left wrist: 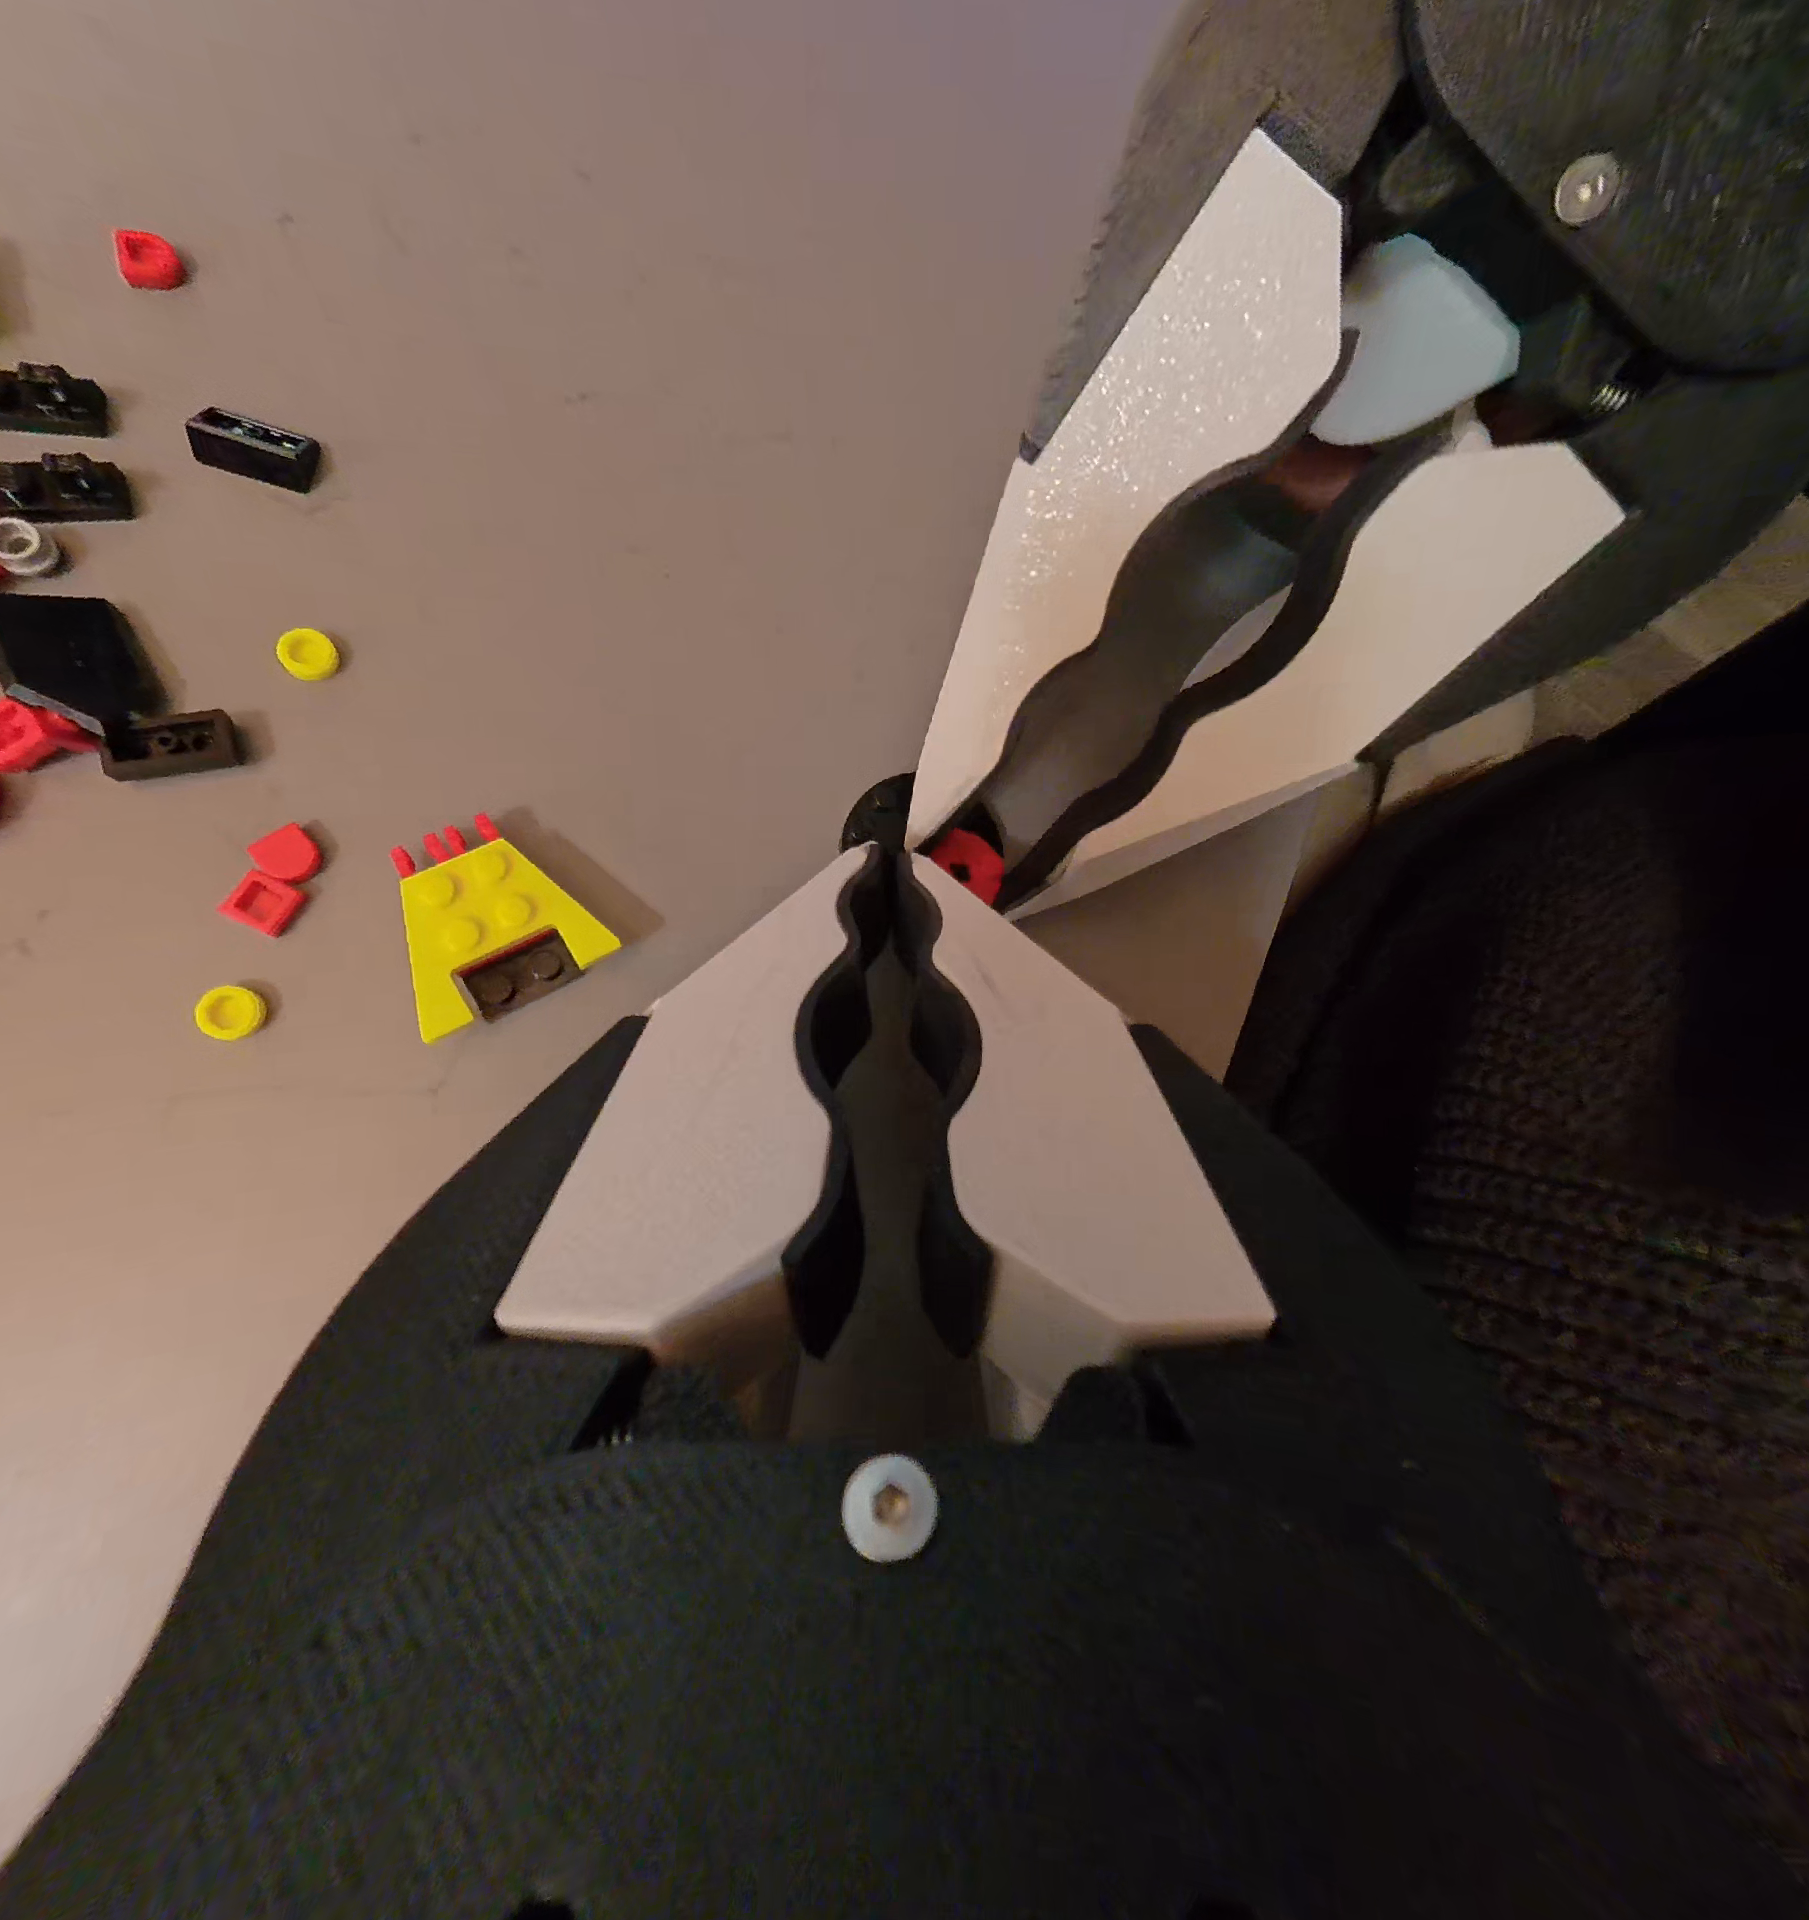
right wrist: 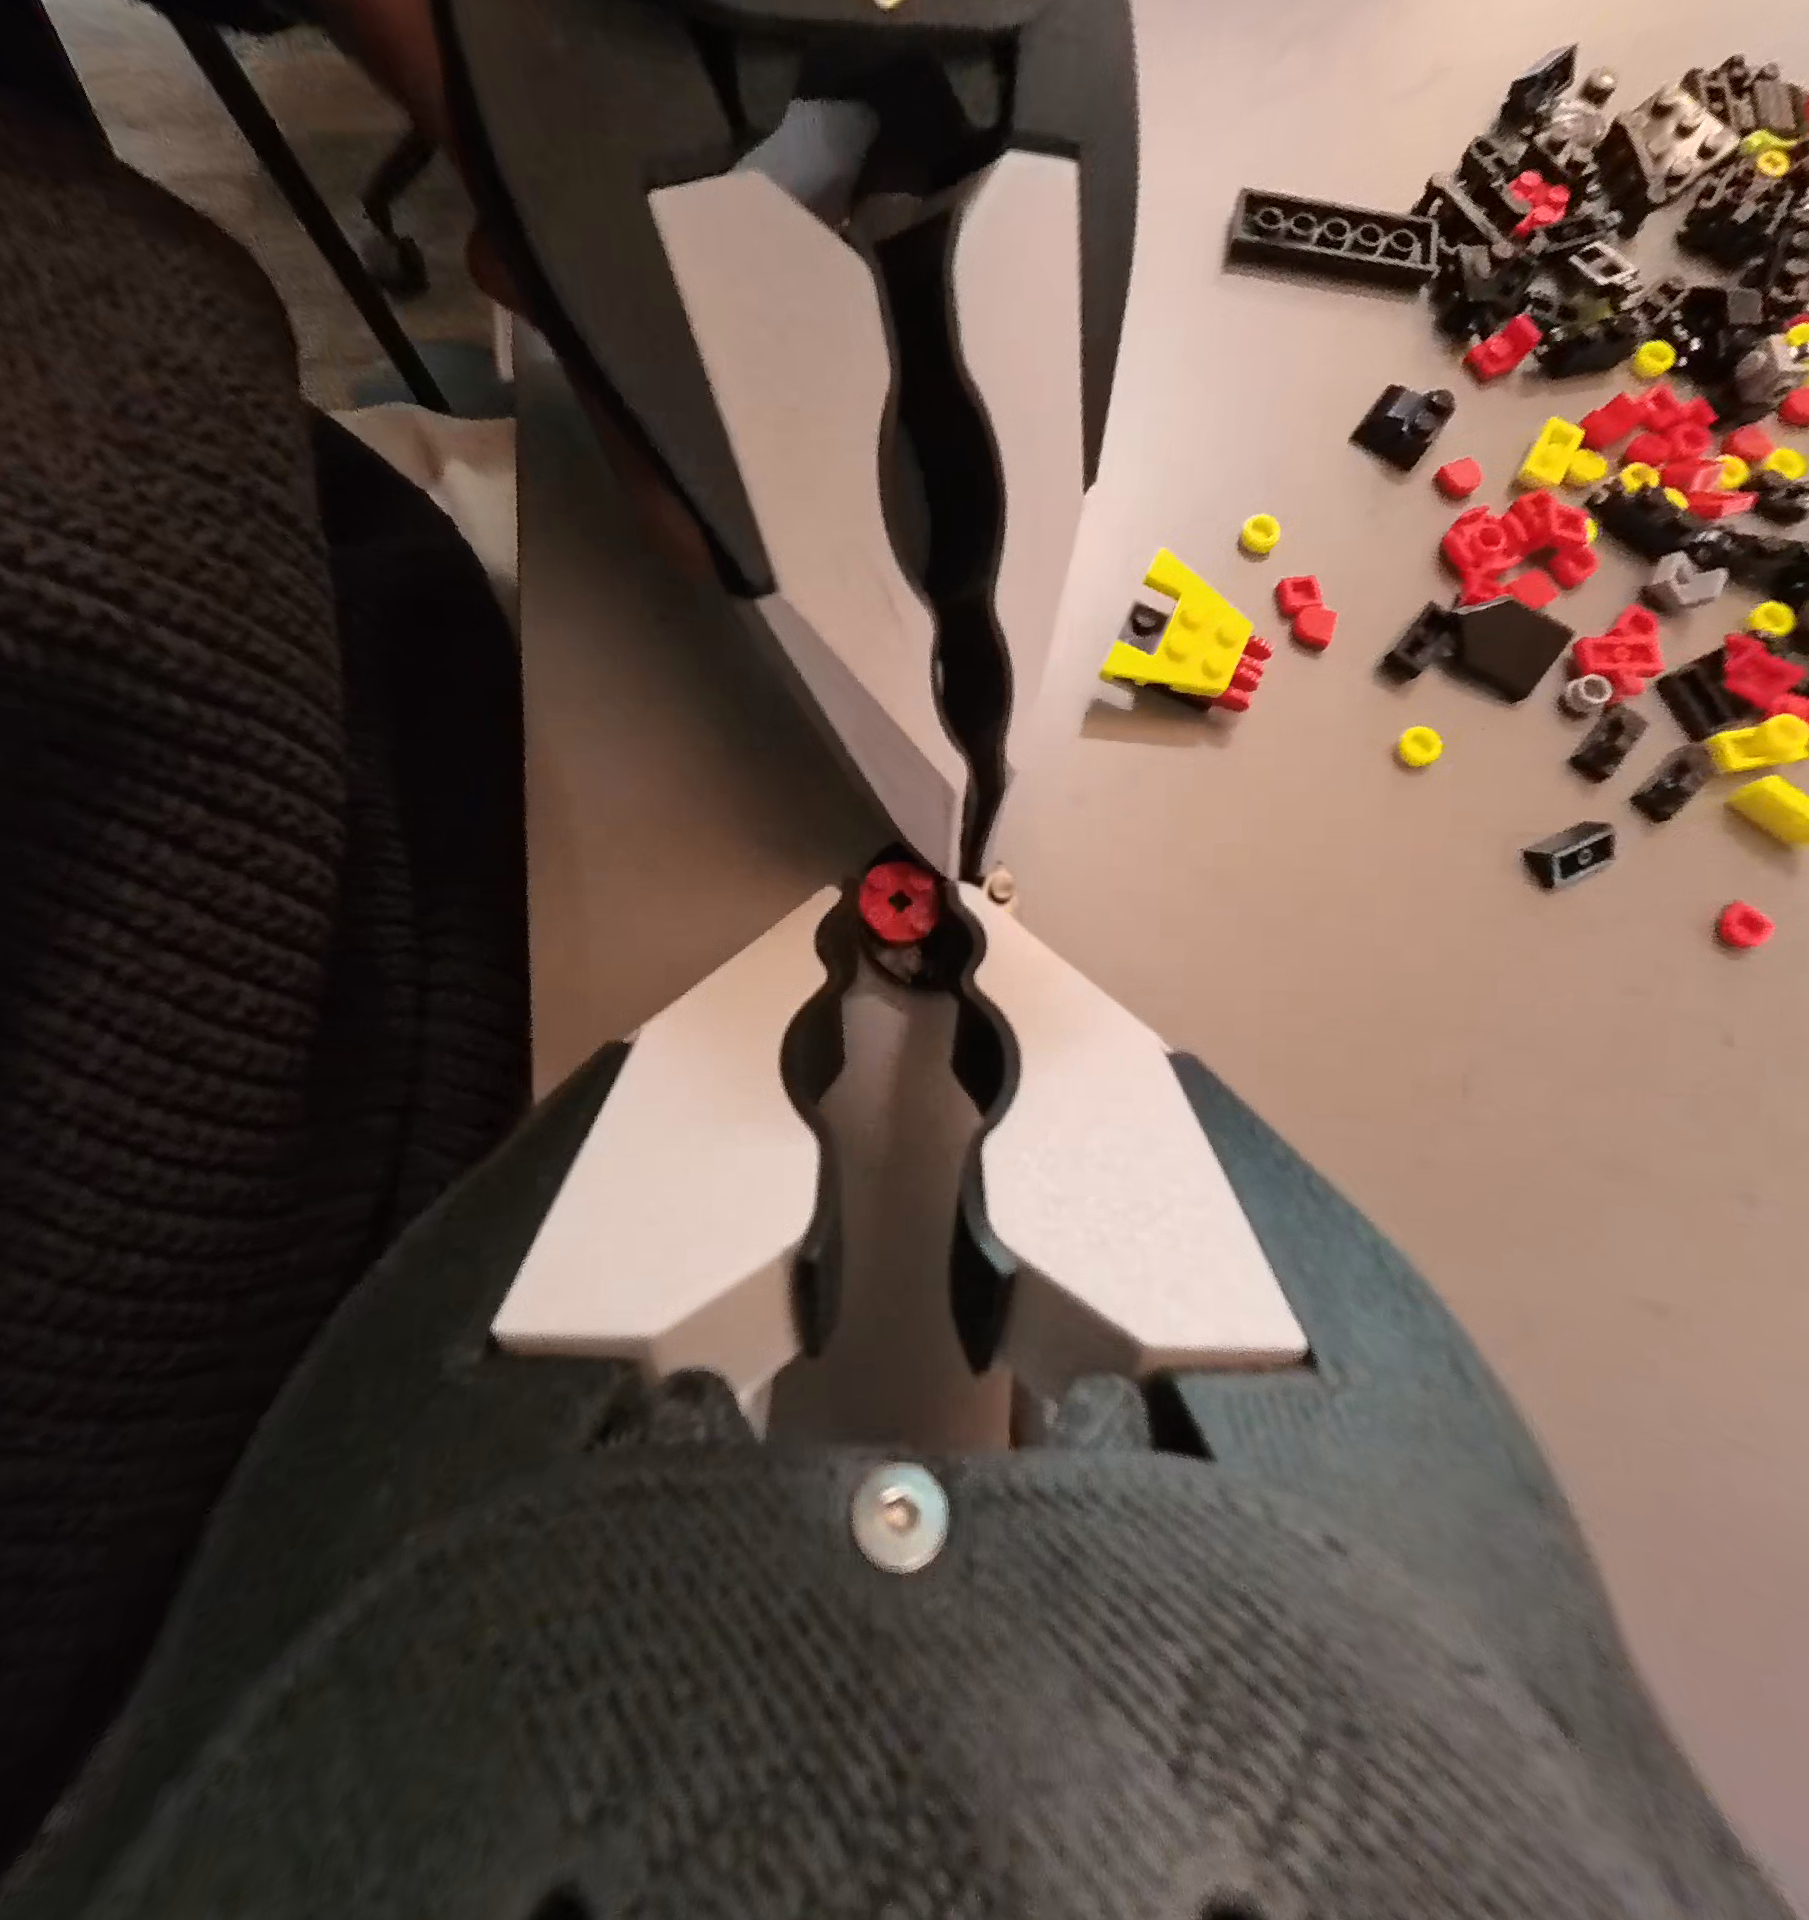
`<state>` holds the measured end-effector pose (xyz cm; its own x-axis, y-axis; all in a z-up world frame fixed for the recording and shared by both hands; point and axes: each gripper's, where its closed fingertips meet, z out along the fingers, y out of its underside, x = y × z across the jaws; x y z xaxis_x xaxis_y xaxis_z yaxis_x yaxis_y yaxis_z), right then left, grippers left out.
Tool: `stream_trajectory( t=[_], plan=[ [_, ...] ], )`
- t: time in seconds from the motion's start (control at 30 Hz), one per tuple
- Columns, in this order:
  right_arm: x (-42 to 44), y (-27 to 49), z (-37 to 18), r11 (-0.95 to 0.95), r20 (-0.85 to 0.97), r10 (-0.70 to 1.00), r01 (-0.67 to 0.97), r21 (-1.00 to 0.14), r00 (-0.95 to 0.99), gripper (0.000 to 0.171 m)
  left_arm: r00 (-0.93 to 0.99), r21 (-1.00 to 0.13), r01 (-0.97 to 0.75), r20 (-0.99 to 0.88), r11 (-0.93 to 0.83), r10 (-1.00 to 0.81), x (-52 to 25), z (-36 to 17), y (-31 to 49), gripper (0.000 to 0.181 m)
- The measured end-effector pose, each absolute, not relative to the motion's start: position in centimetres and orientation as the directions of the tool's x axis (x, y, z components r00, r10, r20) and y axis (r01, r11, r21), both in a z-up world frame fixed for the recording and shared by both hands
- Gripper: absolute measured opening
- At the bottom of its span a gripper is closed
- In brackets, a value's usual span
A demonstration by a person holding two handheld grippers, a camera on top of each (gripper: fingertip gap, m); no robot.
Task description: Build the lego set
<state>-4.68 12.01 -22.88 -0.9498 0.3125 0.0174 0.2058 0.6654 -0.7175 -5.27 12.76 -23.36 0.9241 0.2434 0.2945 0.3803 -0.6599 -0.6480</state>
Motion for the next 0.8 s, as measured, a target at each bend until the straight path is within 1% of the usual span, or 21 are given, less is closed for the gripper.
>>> stream_trajectory(
  t=[0.17,0.27,0.33,0.37,0.4,0.43,0.5,0.6,0.67,0.8],
  plan=[
    [-4.7,12.2,-22.9,0.636,-0.03,0.328,0.243,-0.732,-0.944,0.013,0.961,-0.659,0.274,0.156,-0.7,0.229,-5.3,-23.5,12.8,0.002],
    [-4.4,12.3,-22.8,0.617,-0.062,0.32,0.258,-0.744,-0.945,0.013,0.965,-0.659,0.261,0.148,-0.706,0.218,-5.0,-23.5,12.9,0.002],
    [-4.1,12.4,-22.8,0.59,-0.123,0.313,0.294,-0.752,-0.942,0.013,0.968,-0.652,0.25,0.14,-0.716,0.21,-4.7,-23.6,12.9,0.002],
    [-3.8,12.1,-22.3,0.55,-0.181,0.289,0.318,-0.772,-0.94,0.014,0.969,-0.647,0.245,0.13,-0.722,0.212,-4.7,-23.6,12.8,0.002],
    [-3.3,11.4,-20.3,0.441,-0.279,0.249,0.365,-0.82,-0.927,0.013,0.97,-0.646,0.237,0.118,-0.726,0.212,-4.7,-23.6,12.8,0.003],
    [-4.0,11.2,-19.0,0.368,-0.307,0.265,0.39,-0.844,-0.914,0.013,0.972,-0.649,0.228,0.11,-0.725,0.208,-4.7,-23.6,12.9,0.002],
    [-5.6,12.7,-19.9,0.453,-0.156,0.337,0.305,-0.838,-0.928,0.012,0.972,-0.65,0.229,0.111,-0.725,0.207,-4.7,-23.6,12.9,0.002],
    [-5.8,13.2,-19.0,0.392,-0.195,0.356,0.335,-0.857,-0.914,0.011,0.967,-0.652,0.25,0.136,-0.716,0.214,-4.7,-23.6,13.0,0.002],
    [-6.8,13.8,-18.5,0.37,-0.165,0.398,0.322,-0.872,-0.902,0.012,0.965,-0.656,0.26,0.152,-0.708,0.213,-4.7,-23.5,13.0,0.001],
    [-9.3,14.9,-19.5,0.401,-0.08,0.49,0.306,-0.864,-0.868,0.012,0.943,-0.657,0.331,0.24,-0.678,0.228,-4.8,-23.4,12.9,0.0]
  ],
)
